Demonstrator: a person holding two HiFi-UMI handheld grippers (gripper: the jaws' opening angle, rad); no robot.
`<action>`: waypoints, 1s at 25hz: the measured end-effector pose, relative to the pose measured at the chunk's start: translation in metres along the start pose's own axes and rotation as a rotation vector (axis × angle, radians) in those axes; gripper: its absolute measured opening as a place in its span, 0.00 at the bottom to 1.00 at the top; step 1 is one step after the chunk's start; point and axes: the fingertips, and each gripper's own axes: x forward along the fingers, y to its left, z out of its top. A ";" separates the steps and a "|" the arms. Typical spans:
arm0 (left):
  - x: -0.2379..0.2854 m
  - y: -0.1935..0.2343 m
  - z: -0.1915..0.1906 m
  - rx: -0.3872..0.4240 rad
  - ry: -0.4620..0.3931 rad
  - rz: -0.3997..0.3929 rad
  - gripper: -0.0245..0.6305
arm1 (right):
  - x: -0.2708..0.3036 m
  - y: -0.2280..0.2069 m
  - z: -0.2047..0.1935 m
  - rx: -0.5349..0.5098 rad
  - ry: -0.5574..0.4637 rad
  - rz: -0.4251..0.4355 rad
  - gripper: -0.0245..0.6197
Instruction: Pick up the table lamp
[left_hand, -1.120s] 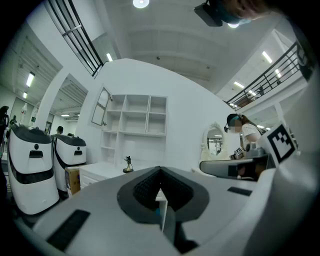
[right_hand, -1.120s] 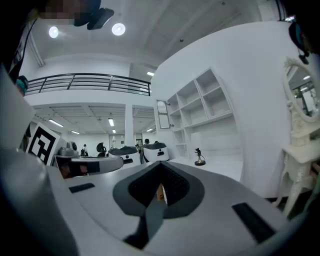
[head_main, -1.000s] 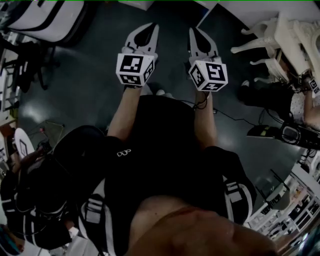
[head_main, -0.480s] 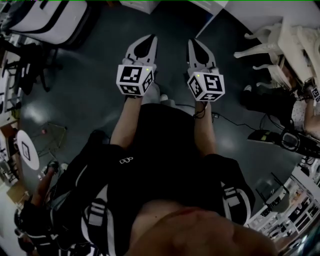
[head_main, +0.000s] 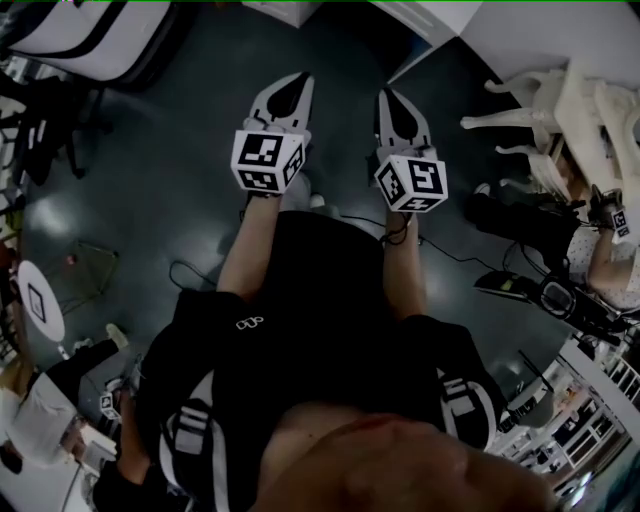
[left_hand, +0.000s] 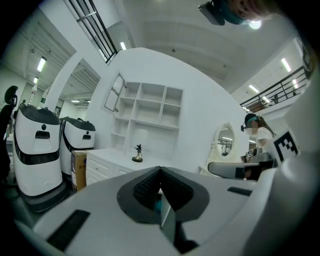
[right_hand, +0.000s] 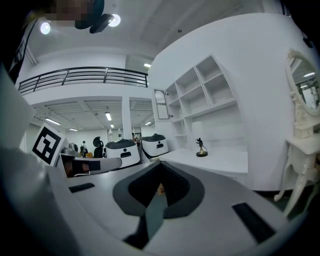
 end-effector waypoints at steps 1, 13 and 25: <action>0.005 0.013 0.001 -0.014 0.000 0.017 0.05 | 0.010 0.000 -0.002 -0.003 0.013 0.006 0.06; 0.069 0.113 0.034 -0.054 0.002 0.034 0.05 | 0.142 0.015 0.025 -0.036 0.045 0.067 0.06; 0.094 0.165 0.078 -0.051 -0.066 -0.012 0.05 | 0.199 0.034 0.052 -0.086 0.020 0.049 0.06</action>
